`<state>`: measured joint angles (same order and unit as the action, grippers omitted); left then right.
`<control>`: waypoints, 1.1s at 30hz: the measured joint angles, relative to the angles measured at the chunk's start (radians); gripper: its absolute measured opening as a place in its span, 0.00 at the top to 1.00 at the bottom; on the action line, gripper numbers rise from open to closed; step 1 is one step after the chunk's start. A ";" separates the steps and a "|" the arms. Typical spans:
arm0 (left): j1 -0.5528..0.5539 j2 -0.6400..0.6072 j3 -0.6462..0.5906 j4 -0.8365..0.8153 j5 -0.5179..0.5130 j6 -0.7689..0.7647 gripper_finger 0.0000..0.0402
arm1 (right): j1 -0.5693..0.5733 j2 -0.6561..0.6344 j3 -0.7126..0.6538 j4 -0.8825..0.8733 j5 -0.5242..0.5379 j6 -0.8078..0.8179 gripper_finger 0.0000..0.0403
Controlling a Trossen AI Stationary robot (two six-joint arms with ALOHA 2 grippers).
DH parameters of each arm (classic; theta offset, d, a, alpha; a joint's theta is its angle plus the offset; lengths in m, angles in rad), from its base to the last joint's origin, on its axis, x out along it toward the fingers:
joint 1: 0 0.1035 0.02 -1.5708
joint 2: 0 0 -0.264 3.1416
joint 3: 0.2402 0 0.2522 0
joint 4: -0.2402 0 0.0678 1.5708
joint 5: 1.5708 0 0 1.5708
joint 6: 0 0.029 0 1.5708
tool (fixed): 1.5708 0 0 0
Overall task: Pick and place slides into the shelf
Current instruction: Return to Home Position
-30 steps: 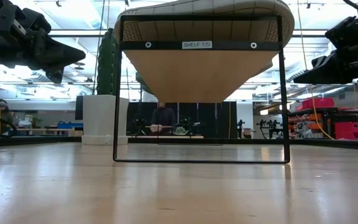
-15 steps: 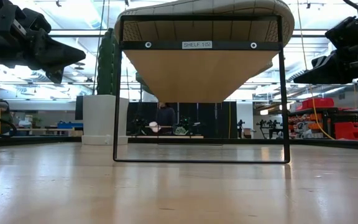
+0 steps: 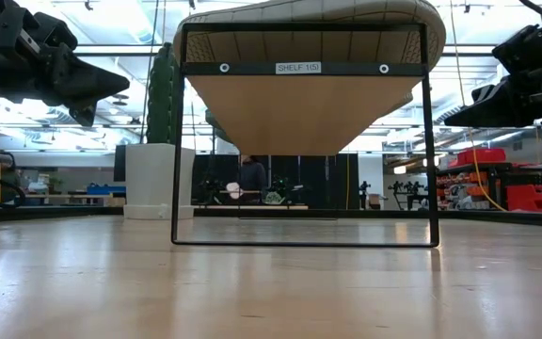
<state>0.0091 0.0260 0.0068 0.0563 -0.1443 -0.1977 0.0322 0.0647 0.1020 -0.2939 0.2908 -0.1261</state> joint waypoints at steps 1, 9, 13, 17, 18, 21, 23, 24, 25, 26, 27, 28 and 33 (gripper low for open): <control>0.000 0.000 0.000 0.000 0.000 0.000 0.94 | 0.000 0.000 0.000 0.000 0.000 0.000 0.94; 0.000 0.000 0.000 0.000 0.000 0.000 0.91 | 0.000 0.000 0.000 0.000 0.000 0.000 0.94; 0.000 0.000 0.000 0.000 0.000 0.000 0.90 | 0.000 0.000 0.000 0.000 0.000 0.000 0.94; 0.000 0.000 0.000 0.000 0.000 0.000 0.91 | 0.000 0.000 0.000 0.000 0.000 0.000 0.94; 0.000 0.000 0.000 0.000 0.000 0.001 0.92 | 0.000 0.000 0.000 0.000 0.000 0.000 0.94; 0.000 0.000 0.000 0.000 0.000 0.000 0.93 | 0.000 0.000 0.000 0.000 0.000 0.000 0.94; 0.000 0.000 0.000 0.000 0.000 0.000 0.94 | 0.000 0.000 0.000 0.000 0.000 0.000 0.94; 0.000 0.000 0.000 0.000 0.000 0.000 0.94 | 0.000 0.000 0.000 0.000 0.000 0.000 0.94; 0.000 0.000 0.000 0.000 0.000 0.000 0.94 | 0.000 0.000 0.000 0.000 0.000 0.000 0.94; 0.000 0.000 0.000 0.000 0.000 0.001 0.94 | 0.000 0.000 0.000 0.000 0.000 0.000 0.94; 0.000 0.000 0.000 0.000 0.000 0.000 0.93 | 0.000 0.000 0.000 0.000 0.000 0.000 0.94; 0.000 0.000 0.000 0.000 0.000 0.000 0.93 | 0.000 0.000 0.000 0.000 0.000 0.000 0.94; 0.000 0.000 0.000 0.000 0.000 0.000 0.91 | 0.000 0.000 0.000 0.000 0.000 0.000 0.94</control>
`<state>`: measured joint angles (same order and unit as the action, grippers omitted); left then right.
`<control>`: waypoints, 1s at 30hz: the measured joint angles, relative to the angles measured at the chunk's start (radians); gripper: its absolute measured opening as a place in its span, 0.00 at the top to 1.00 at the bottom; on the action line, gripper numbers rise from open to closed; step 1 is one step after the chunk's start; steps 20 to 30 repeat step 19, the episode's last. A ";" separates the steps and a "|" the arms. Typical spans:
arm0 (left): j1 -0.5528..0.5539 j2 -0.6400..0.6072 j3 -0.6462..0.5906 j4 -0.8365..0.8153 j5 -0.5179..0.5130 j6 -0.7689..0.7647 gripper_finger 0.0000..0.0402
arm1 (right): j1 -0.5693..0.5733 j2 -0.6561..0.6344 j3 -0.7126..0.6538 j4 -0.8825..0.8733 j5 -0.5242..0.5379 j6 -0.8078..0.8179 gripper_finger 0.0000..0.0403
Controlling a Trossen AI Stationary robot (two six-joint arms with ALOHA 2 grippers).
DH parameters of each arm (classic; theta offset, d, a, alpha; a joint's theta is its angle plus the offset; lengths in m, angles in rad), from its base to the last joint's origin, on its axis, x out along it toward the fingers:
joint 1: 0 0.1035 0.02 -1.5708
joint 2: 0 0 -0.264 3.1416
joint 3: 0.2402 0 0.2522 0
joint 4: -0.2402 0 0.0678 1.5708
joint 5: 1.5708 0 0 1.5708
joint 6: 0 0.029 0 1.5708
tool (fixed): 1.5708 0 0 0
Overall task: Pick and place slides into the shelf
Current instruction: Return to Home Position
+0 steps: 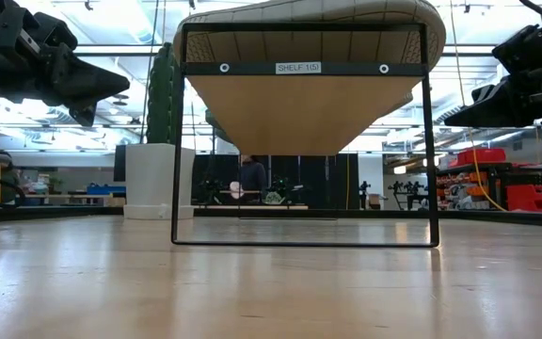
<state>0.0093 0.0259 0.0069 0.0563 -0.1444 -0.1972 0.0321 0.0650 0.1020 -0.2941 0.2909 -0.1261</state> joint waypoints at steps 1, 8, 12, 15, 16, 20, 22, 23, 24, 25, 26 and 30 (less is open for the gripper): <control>0.000 0.000 0.000 0.000 0.000 0.000 0.90 | 0.000 0.000 0.000 0.000 0.000 0.000 0.94; 0.000 0.000 0.000 0.000 0.000 0.000 0.90 | 0.000 0.000 0.000 0.000 0.000 0.000 0.94; 0.000 0.000 0.000 0.000 0.000 0.000 0.92 | 0.000 0.000 0.000 0.000 0.000 0.000 0.94; 0.000 0.000 0.000 0.000 0.000 0.000 0.93 | 0.000 0.000 0.000 0.000 0.000 0.000 0.94; 0.000 0.000 0.000 0.000 0.000 0.000 0.93 | 0.000 0.000 0.000 0.000 0.000 0.000 0.94; 0.000 0.000 0.000 0.000 0.000 -0.001 0.94 | 0.000 0.000 0.000 0.000 0.000 0.000 0.94; 0.000 0.000 0.000 0.000 0.000 -0.001 0.94 | 0.000 0.000 0.000 0.000 0.000 0.000 0.94; 0.000 0.000 0.000 0.000 0.000 -0.001 0.94 | 0.000 0.000 0.000 0.000 0.000 0.000 0.94; 0.000 0.000 0.000 0.000 0.000 -0.001 0.94 | 0.000 0.000 0.000 0.000 0.000 0.000 0.94; 0.000 0.000 0.000 0.000 0.000 -0.001 0.94 | 0.000 0.000 0.000 0.000 0.000 0.000 0.94; 0.000 0.000 0.000 0.000 0.000 -0.001 0.94 | 0.000 0.000 0.000 0.000 0.000 0.000 0.94; 0.000 0.000 0.000 0.000 0.000 -0.001 0.94 | 0.000 0.000 0.000 0.000 0.000 0.000 0.94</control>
